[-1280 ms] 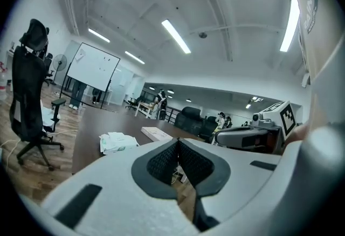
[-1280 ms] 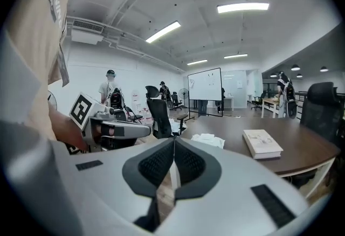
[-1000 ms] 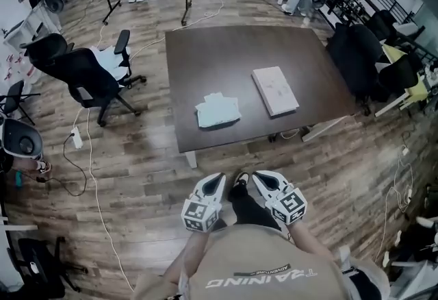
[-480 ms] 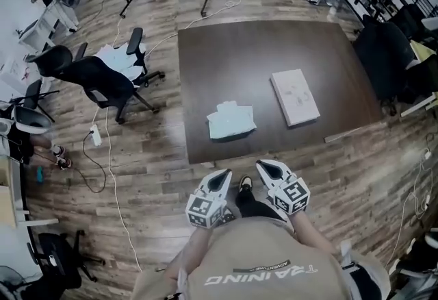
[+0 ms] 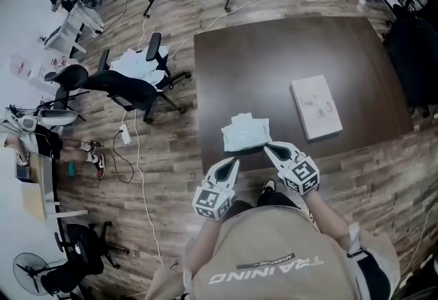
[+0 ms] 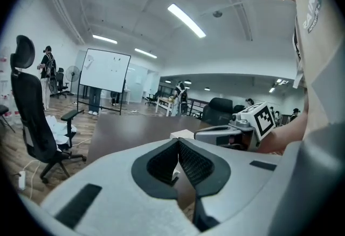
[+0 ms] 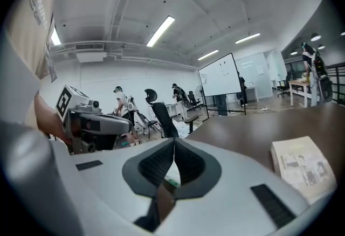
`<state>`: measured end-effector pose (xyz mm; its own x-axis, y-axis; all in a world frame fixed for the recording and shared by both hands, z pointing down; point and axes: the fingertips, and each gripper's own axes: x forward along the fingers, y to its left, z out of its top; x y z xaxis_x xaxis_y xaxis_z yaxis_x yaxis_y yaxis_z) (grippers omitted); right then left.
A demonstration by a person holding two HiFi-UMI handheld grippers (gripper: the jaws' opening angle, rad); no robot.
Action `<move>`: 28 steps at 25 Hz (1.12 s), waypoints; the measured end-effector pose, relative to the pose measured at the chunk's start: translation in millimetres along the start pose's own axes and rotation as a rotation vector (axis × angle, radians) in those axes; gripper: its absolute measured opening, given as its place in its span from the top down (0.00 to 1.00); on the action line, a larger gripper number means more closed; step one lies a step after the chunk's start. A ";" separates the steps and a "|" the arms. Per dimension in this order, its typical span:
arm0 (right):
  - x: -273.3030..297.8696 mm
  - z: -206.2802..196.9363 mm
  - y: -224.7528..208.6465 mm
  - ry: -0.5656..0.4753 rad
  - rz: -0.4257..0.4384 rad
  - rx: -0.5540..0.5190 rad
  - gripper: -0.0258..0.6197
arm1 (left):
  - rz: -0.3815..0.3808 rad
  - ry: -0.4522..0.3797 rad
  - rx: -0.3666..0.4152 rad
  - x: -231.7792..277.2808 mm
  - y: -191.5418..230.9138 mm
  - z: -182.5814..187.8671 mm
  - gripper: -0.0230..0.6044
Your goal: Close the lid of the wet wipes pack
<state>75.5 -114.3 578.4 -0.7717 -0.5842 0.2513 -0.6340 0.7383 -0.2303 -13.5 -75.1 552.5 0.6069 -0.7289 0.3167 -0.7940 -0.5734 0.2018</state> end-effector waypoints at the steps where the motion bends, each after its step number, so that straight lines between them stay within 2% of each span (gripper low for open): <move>1: 6.8 1.4 -7.5 -0.001 0.011 -0.009 0.94 | 0.020 0.013 -0.002 1.4 6.5 -3.7 0.95; 5: 19.2 -8.7 -15.9 0.039 0.041 -0.051 0.94 | 0.092 0.061 -0.061 0.3 25.7 -23.8 0.95; 7: 18.9 -18.6 -19.6 0.061 0.028 -0.057 0.94 | 0.099 0.074 -0.085 4.6 27.9 -26.8 0.95; 11: 17.2 -31.6 -31.1 0.076 -0.013 -0.036 0.94 | 0.052 0.096 -0.054 24.3 26.1 -24.4 0.95; 15: 22.4 -35.7 -45.0 0.105 -0.029 -0.003 0.94 | 0.015 0.093 -0.066 48.8 37.8 -20.2 0.95; 23: 51.2 -2.8 -64.1 0.138 -0.052 -0.040 0.94 | -0.068 0.044 -0.053 89.4 71.6 15.8 0.95; 28: 75.2 7.4 -76.3 0.141 -0.112 -0.056 0.94 | -0.090 0.039 -0.057 94.2 98.6 13.3 0.95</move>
<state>65.5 -217.1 608.0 -0.6789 -0.6140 0.4026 -0.7090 0.6907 -0.1421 -34.1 -205.3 589.9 0.6749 -0.6598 0.3305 -0.7378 -0.6129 0.2829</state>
